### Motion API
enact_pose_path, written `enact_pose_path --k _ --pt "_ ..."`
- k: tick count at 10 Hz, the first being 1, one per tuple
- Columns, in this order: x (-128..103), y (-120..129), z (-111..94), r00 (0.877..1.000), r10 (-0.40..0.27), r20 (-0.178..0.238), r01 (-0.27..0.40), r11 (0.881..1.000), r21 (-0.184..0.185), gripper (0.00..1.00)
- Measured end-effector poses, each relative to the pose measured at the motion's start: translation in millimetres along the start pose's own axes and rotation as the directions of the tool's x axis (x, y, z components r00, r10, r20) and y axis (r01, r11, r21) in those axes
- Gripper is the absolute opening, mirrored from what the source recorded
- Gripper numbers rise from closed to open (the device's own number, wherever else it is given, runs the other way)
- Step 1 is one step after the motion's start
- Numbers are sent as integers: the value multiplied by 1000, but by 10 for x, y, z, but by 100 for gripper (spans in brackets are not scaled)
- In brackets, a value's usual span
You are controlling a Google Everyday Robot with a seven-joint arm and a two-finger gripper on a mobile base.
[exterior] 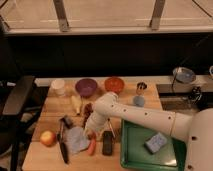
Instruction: Place pepper in purple bowl
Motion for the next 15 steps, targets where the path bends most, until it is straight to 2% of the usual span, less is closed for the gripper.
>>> enact_pose_path --k 2,3,7,9,11,12,13,14,15 --pt "-9 6 15 1000 1 0 -1 1000 4 6" --pt "-30 49 39 1000 10 -1 -10 1000 5 2" --pt "-58 101 64 1000 20 -10 -20 1000 -2 0" --pt "-53 112 -72 999 42 -27 -43 998 -38 0" --pt "-33 152 -454 994 93 -63 -98 992 -85 0" --pt "-21 169 -759 989 123 -86 -132 985 -109 0" --pt "2 190 -963 985 142 -101 -154 980 -125 0" --pt "104 253 -1228 977 169 -127 -186 972 -141 0" --pt "242 292 -1401 971 183 -152 -205 968 -145 0"
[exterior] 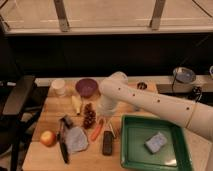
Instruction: Place pepper in purple bowl
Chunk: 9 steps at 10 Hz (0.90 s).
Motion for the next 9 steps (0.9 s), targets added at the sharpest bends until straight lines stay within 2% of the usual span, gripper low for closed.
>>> enact_pose_path --k 3,5,7,9 --pt "533 -158 -243 997 11 -83 -8 999 36 0" --pt "929 -325 -312 991 11 -134 -4 999 51 0" --pt "1300 -481 -328 987 18 -159 -8 998 60 0" --pt "1382 -502 -337 986 21 -163 -11 998 58 0"
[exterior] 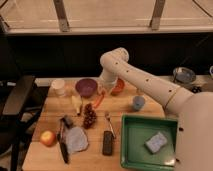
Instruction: Place pepper in purple bowl
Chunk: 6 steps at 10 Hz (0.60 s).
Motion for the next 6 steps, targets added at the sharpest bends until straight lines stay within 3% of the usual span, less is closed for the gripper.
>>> enact_pose_path --k 3,6 --pt "4 27 1 1000 3 -2 -3 1000 -1 0" --pt "229 77 -117 995 35 -97 -33 999 27 0"
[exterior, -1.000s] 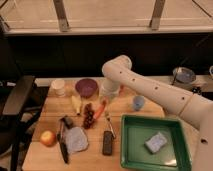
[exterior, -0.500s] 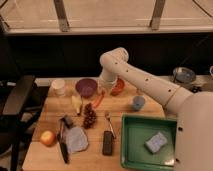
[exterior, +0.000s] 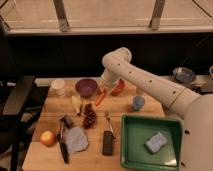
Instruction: Place pepper in purple bowl
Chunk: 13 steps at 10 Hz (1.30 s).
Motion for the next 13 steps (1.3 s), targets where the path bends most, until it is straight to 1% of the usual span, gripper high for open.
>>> enact_pose_path --k 1,2,6,7,8,9,10,11,12,13 --pt "120 -50 18 1000 1 -19 0 1000 14 0" --pt "265 -159 75 1000 -7 -29 8 999 31 0" --pt "761 -618 384 998 -49 -49 52 997 54 0" --pt "875 -717 432 997 -54 -60 57 996 62 0" --pt "1003 -854 487 995 -58 -77 64 995 79 2" --pt "1070 -978 548 994 -55 -91 65 992 110 9" --pt "1100 -1040 586 994 -52 -100 65 989 131 17" --pt "1099 -1081 640 993 -52 -104 68 986 152 27" --pt "1074 -1103 711 993 -52 -102 69 983 169 39" --pt "1051 -1125 748 993 -54 -102 72 981 180 47"
